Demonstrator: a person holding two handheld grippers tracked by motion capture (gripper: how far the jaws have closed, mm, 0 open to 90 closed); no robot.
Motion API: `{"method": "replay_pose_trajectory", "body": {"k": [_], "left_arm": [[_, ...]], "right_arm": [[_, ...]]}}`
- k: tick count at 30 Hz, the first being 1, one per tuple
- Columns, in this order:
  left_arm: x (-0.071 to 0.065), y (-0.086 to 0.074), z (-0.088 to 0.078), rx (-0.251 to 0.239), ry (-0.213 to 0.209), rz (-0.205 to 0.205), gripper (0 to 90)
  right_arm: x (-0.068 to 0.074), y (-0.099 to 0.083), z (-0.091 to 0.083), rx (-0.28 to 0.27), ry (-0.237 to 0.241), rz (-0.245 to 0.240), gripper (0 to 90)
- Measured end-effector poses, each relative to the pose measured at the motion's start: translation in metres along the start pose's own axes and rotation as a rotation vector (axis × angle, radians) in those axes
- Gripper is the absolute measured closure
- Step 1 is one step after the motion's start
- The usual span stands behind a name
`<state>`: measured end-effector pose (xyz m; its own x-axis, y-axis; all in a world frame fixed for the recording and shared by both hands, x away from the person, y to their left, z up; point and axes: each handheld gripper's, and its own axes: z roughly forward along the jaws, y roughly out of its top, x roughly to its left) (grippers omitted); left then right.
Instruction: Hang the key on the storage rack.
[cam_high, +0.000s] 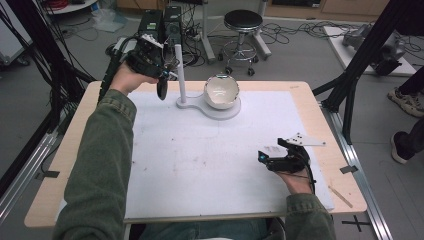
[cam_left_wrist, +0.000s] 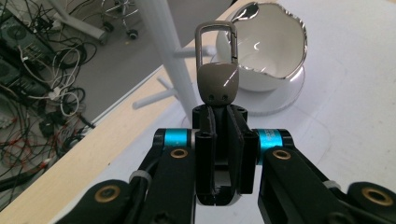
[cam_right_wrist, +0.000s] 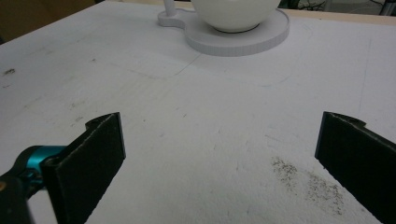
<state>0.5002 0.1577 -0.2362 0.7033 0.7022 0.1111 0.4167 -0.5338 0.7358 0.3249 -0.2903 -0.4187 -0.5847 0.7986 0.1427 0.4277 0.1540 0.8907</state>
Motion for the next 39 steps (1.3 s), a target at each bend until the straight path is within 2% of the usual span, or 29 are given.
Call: {"method": "replay_pose_trajectory", "body": {"k": [2, 5, 12, 17, 21, 24, 26, 28, 29, 30, 31, 35, 38, 39], "left_arm": [[-0.001, 0.001, 0.004, 0.004, 0.013, -0.002, 82.1], [-0.001, 0.001, 0.010, 0.039, 0.035, -0.009, 82.1], [-0.003, 0.001, 0.023, 0.088, 0.053, 0.015, 82.1], [-0.002, -0.001, 0.029, 0.102, 0.065, 0.005, 82.1], [-0.001, -0.004, 0.030, 0.090, 0.069, 0.040, 81.6], [-0.002, -0.006, 0.031, 0.094, 0.060, 0.045, 80.2], [-0.003, -0.006, 0.031, 0.095, 0.069, 0.029, 77.9], [-0.003, -0.007, 0.031, 0.097, 0.048, 0.002, 76.2], [-0.003, -0.007, 0.030, 0.094, 0.045, -0.004, 72.9], [-0.002, -0.008, 0.029, 0.088, 0.031, -0.022, 64.6], [-0.001, -0.008, 0.028, 0.084, 0.022, -0.036, 64.6], [0.002, -0.012, 0.024, 0.056, -0.001, -0.088, 46.4], [0.004, -0.017, 0.022, 0.045, 0.013, -0.099, 38.1], [0.005, -0.020, 0.022, 0.039, 0.006, -0.101, 36.5]], "right_arm": [[0.000, 0.000, -0.001, -0.001, -0.001, 0.007, 0.6], [-0.002, -0.001, -0.001, -0.003, -0.001, 0.010, 0.5], [-0.004, -0.001, -0.002, -0.003, -0.003, 0.015, 0.6], [-0.003, -0.001, -0.001, 0.004, 0.000, 0.013, 0.5], [-0.004, -0.002, 0.000, 0.007, 0.002, 0.013, 0.5], [-0.004, -0.002, 0.001, 0.014, 0.005, 0.013, 0.5], [-0.003, -0.002, 0.001, 0.017, 0.007, 0.013, 0.6], [-0.003, -0.002, 0.000, 0.017, 0.005, 0.013, 0.6], [-0.003, -0.002, 0.000, 0.013, 0.003, 0.012, 0.5], [-0.003, -0.002, 0.000, 0.011, 0.000, 0.013, 0.5], [-0.003, -0.002, 0.000, 0.011, 0.000, 0.013, 0.5], [-0.003, -0.002, 0.000, 0.018, 0.003, 0.014, 0.6], [-0.003, -0.002, 0.000, 0.015, 0.003, 0.017, 0.6], [-0.003, -0.002, 0.000, 0.014, 0.003, 0.017, 0.6]]}}
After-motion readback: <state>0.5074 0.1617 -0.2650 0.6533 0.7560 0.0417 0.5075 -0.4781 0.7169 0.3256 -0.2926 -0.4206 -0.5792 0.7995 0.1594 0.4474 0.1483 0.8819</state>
